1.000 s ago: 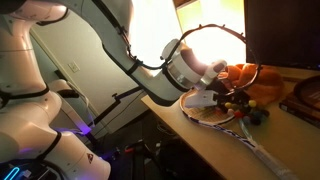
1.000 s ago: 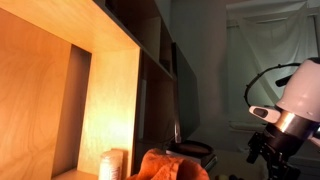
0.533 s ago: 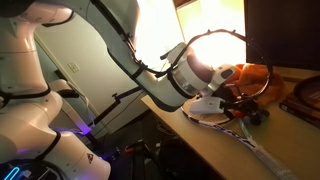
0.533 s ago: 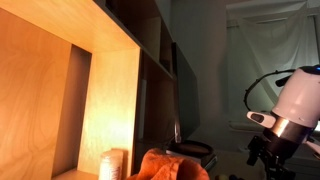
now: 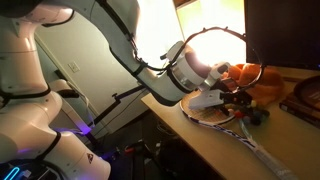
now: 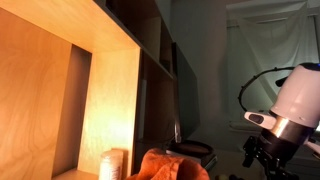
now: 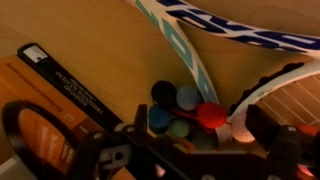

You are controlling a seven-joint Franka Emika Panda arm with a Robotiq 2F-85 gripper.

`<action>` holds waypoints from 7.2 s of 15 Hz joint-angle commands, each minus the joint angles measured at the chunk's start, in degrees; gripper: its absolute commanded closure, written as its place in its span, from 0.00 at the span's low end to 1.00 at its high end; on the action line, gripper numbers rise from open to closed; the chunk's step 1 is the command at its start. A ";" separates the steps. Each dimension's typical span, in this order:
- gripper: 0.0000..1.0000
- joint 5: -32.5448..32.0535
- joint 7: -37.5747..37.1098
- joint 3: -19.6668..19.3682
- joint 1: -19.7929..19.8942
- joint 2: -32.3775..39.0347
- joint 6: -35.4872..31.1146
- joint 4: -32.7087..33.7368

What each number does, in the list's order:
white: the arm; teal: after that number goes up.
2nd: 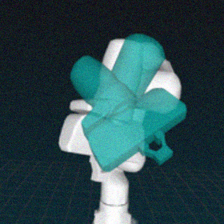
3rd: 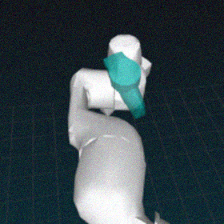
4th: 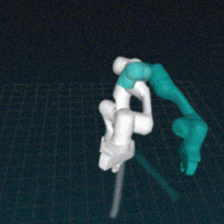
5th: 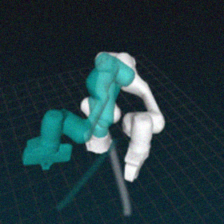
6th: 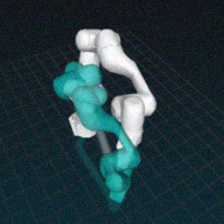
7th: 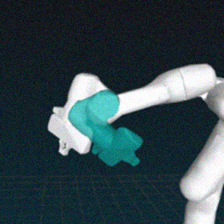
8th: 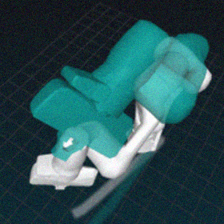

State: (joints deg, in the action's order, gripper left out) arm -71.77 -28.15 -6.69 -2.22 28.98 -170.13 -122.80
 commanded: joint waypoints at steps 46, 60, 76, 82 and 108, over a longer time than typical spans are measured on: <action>0.97 18.56 23.29 -19.94 -33.34 9.64 1.68 9.73; 0.19 24.54 23.18 -15.67 -19.52 3.70 -12.97 -1.02; 0.00 23.09 21.79 -15.02 -18.38 4.64 -14.35 -0.27; 0.00 22.44 19.29 -29.92 -31.73 2.77 -23.18 -2.68; 0.00 25.78 18.53 -21.58 -17.54 10.46 -22.29 5.09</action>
State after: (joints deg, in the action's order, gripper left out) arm -46.06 -9.47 -29.82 -21.53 38.76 -194.24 -120.14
